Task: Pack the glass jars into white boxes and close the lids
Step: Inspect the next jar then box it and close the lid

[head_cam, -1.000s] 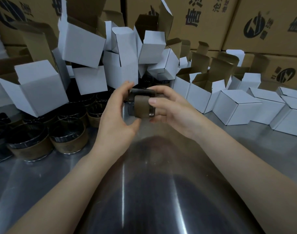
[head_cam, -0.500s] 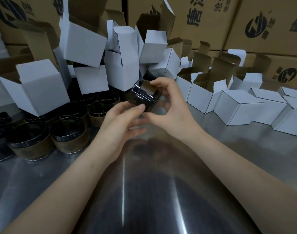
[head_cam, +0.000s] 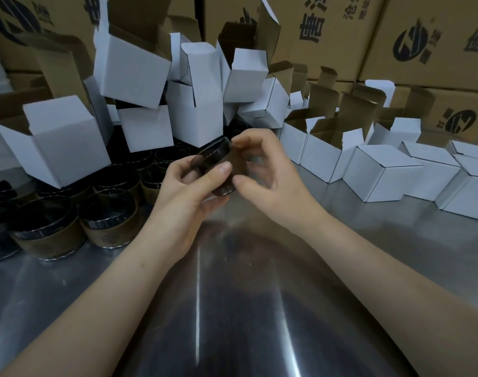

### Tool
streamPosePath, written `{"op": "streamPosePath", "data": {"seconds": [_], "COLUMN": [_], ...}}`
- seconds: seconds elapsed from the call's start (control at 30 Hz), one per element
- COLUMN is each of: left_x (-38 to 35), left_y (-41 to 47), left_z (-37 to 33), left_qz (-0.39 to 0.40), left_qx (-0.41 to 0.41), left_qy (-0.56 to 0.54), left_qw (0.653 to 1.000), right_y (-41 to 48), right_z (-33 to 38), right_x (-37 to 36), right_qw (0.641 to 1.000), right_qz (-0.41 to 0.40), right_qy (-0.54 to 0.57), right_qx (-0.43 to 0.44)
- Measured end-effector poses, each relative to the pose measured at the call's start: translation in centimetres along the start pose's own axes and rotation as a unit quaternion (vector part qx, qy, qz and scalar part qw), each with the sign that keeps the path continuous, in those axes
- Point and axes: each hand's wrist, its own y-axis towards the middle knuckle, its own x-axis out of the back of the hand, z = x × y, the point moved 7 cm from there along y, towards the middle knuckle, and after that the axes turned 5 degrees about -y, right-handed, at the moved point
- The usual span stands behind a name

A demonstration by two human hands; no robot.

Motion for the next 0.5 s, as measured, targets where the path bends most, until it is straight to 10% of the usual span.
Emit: {"op": "streamPosePath", "data": {"seconds": [0.5], "left_x": [0.0], "left_y": [0.6], "left_z": [0.1], "left_qz": [0.04], "left_qx": [0.005], "left_qy": [0.011], "left_qw": [0.999], "right_y": [0.2], "right_z": [-3.1], "right_x": [0.7], "right_qw": [0.966], "right_qz": [0.068], "right_qy": [0.151], "right_qx": [-0.2]}}
